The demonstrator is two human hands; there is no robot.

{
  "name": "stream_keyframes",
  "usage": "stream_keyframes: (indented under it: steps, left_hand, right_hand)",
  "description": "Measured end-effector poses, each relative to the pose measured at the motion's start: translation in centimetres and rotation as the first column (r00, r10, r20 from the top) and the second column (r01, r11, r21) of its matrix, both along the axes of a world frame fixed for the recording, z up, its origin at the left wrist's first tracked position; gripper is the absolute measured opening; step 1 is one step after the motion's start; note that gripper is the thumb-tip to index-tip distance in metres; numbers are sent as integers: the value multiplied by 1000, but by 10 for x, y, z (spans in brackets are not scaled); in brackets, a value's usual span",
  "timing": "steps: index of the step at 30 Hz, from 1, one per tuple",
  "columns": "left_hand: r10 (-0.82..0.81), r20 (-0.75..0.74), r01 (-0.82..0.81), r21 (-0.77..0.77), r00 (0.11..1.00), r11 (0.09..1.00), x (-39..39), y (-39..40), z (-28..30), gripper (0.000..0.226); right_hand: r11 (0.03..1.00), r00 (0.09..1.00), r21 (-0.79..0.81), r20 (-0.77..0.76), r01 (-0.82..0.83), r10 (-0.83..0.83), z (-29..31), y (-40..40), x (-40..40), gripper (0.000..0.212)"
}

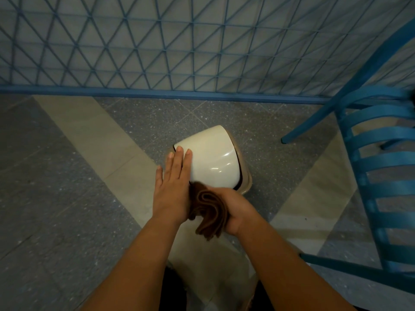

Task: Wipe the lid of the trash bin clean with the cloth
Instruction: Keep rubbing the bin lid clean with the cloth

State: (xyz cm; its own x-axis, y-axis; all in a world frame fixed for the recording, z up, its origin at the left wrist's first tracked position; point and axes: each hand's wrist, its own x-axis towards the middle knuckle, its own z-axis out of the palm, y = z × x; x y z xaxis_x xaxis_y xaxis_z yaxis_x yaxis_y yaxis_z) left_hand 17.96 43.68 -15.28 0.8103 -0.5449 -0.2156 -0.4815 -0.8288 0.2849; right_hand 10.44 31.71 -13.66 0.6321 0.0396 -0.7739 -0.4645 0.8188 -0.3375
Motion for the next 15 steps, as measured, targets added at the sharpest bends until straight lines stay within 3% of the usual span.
stream_keyframes:
  steps: [2, 3, 6, 9, 13, 15]
  left_hand:
    - [-1, 8, 1, -6, 1000, 1000, -1, -1, -1, 127]
    - [2, 3, -1, -16, 1000, 1000, -1, 0, -2, 124]
    - [2, -11, -2, -24, 1000, 1000, 0, 1, -2, 125]
    - [6, -2, -6, -26, 1000, 1000, 1, 0, -3, 124]
    - [11, 12, -11, -19, 1000, 1000, 1, 0, -4, 117]
    - [15, 1, -15, -22, 1000, 1000, 0, 0, -3, 125]
  right_hand:
    - [995, 997, 67, 26, 73, -74, 0, -7, -3, 46]
    - [997, 997, 28, 6, 78, -78, -1, -8, -7, 43]
    - [961, 984, -244, -146, -134, 100, -8, -3, -20, 22]
    - [932, 966, -292, -206, -213, 156, -8, -2, -21, 18]
    - [950, 986, -265, -2, -163, 168, 6, -6, -3, 36]
    - [920, 994, -392, 101, -4, 47, 11, -13, 6, 42]
